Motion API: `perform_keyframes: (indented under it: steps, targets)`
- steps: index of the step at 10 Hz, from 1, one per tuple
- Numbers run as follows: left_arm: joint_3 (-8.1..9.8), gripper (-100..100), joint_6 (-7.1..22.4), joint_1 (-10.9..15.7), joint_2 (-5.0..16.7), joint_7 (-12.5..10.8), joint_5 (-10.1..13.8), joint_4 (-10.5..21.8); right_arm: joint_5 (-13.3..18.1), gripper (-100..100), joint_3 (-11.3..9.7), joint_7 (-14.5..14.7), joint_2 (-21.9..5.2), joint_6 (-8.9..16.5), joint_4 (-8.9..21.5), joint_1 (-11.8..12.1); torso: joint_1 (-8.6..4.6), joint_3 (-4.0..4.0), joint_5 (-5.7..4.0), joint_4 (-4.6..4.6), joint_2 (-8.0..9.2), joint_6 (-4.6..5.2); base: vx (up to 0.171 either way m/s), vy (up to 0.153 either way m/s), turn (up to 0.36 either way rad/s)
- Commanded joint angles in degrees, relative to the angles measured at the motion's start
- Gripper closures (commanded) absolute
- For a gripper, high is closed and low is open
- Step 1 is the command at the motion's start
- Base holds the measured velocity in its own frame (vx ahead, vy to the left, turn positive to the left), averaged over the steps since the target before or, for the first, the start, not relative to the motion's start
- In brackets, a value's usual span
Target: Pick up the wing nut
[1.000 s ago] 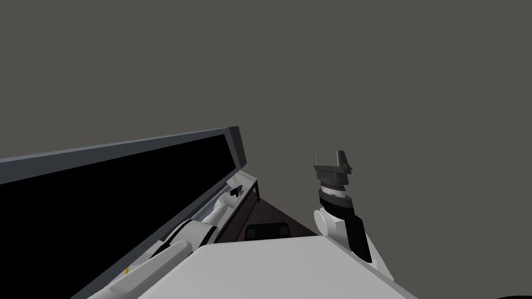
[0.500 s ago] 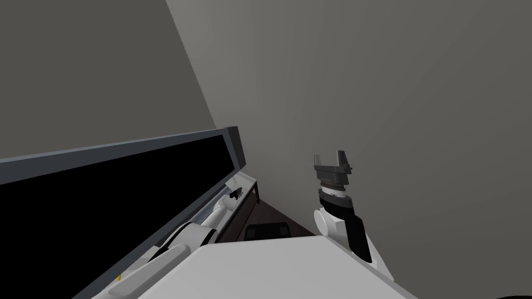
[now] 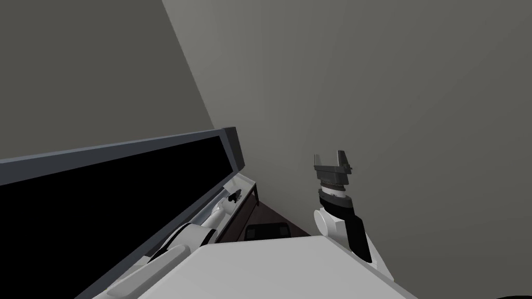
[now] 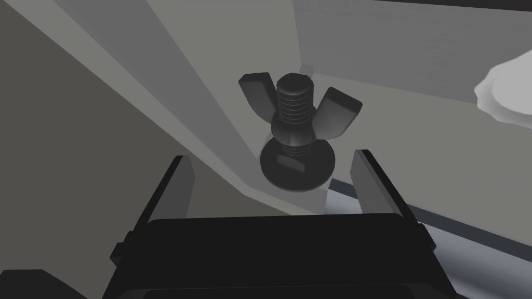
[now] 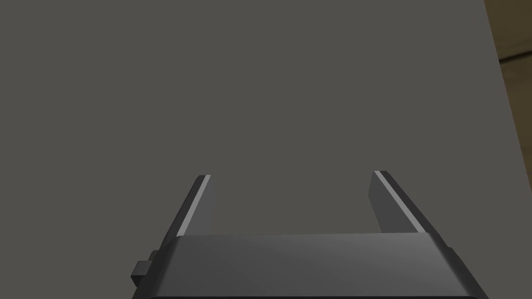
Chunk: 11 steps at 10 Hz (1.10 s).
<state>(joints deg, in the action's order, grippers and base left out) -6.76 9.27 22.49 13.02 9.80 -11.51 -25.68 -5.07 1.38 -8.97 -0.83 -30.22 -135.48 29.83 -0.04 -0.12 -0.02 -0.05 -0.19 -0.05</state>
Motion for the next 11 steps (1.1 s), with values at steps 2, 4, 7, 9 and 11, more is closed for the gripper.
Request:
perform_keyframes:
  steps: [2,4,7,9,11]
  targets:
    - [0.0,100,0.1,-0.1,0.1,0.0,0.0,0.1,0.0,0,0.0,0.0,0.0,0.0,0.0,0.0,0.03,0.09,0.03,0.08,0.11,0.07,0.003,-0.001,0.006]
    - [0.02,100,0.0,0.0,0.0,0.0,0.1,0.0,0.0,0,0.0,0.0,0.0,0.0,0.0,0.0,0.05,0.11,0.0,0.05,0.18,0.03,0.003,-0.001,-0.002]
    - [-0.93,100,2.0,0.6,0.2,0.5,1.6,-1.4,0.0,0,0.0,0.0,0.0,0.0,0.0,0.0,0.04,0.12,-0.03,0.04,0.2,0.04,-0.026,0.007,-0.001]
    - [-1.15,100,4.3,2.1,-0.2,0.7,2.1,-2.1,0.0,0,0.0,0.0,0.0,0.0,0.0,0.0,0.09,0.34,-0.02,0.11,0.62,0.04,-0.137,0.028,-0.013]
    - [-0.9,0,4.1,1.2,-0.3,0.5,1.5,-2.8,0.0,0,0.0,0.0,0.0,0.0,0.0,0.0,0.09,0.34,-0.03,0.13,0.57,0.02,-0.041,0.01,-0.003]
